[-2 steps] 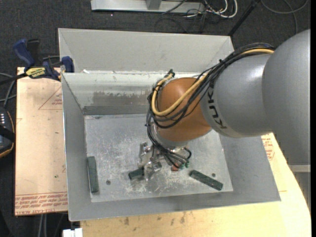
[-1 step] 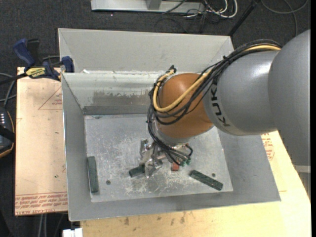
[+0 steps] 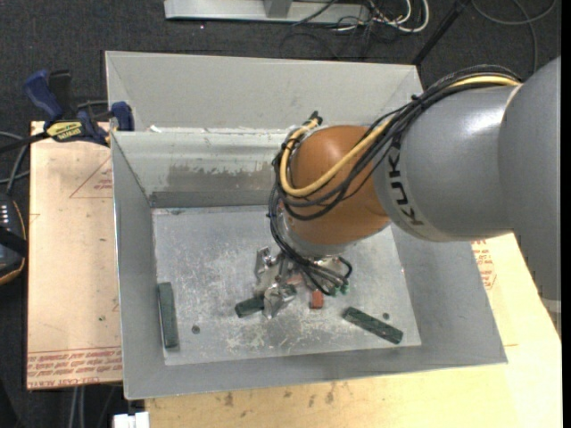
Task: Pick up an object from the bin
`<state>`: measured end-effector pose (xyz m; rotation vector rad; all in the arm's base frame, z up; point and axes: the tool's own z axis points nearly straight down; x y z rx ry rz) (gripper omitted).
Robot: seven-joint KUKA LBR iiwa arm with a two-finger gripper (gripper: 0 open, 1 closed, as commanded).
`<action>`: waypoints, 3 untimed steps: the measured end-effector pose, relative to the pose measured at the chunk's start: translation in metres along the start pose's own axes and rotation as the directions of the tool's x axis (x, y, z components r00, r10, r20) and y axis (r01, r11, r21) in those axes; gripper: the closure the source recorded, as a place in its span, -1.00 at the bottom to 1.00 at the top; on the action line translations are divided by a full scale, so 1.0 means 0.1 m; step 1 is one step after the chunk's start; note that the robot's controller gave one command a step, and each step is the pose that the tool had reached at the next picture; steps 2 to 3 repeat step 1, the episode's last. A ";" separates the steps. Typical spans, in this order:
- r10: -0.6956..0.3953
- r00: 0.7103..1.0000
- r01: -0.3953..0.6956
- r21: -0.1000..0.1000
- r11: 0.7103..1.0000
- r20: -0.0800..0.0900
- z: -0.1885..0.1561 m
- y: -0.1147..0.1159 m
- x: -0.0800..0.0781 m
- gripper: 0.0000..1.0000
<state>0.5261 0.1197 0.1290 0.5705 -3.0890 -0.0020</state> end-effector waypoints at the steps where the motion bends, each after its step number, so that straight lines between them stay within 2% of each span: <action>1: 0.000 1.000 0.000 0.000 1.000 -0.001 -0.16 0.00 0.00 1.00; 3: 0.000 1.000 0.000 0.000 1.000 -0.001 -0.16 0.00 0.00 1.00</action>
Offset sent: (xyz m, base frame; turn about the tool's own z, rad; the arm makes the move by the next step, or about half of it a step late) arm 0.0000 0.0000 0.0073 0.0000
